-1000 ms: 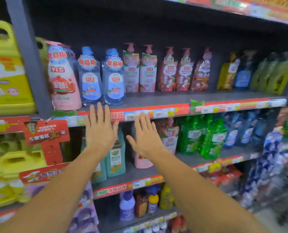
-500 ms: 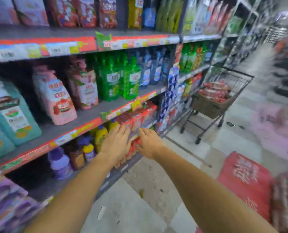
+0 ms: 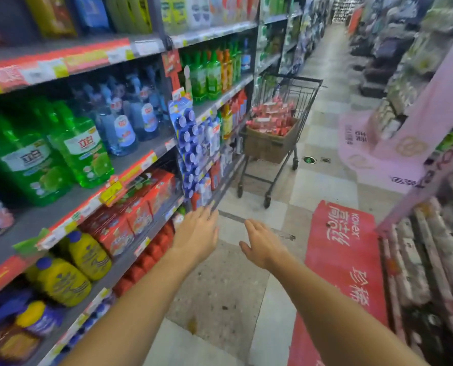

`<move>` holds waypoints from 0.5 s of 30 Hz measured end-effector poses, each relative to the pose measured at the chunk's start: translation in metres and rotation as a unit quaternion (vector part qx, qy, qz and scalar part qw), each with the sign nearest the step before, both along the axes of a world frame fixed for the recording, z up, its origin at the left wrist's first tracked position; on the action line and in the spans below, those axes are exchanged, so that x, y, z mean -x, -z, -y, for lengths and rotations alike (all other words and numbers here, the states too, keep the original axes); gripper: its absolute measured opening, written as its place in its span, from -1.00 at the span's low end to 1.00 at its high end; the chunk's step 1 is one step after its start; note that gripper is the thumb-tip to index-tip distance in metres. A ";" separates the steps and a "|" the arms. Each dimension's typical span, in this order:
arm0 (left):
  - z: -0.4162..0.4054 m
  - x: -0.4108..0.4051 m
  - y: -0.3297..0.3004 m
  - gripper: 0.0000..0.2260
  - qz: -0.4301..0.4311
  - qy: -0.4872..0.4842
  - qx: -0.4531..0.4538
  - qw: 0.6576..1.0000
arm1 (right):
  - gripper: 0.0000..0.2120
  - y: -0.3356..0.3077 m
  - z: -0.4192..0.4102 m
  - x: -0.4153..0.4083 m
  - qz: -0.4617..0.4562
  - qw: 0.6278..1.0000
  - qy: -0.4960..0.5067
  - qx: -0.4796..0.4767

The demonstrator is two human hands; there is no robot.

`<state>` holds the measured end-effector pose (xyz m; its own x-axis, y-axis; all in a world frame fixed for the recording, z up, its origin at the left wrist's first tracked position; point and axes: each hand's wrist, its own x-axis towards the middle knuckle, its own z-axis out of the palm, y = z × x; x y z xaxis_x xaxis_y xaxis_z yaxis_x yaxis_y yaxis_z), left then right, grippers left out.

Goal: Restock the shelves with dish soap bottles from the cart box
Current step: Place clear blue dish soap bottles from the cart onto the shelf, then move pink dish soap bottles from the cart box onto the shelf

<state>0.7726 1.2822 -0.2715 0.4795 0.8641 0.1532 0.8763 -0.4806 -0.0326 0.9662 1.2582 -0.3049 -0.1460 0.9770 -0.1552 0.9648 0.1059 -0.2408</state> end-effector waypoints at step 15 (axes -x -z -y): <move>-0.180 -0.250 0.029 -0.57 -0.007 0.059 0.056 0.997 | -0.43 0.000 -0.150 -0.215 -0.043 0.994 0.104 0.002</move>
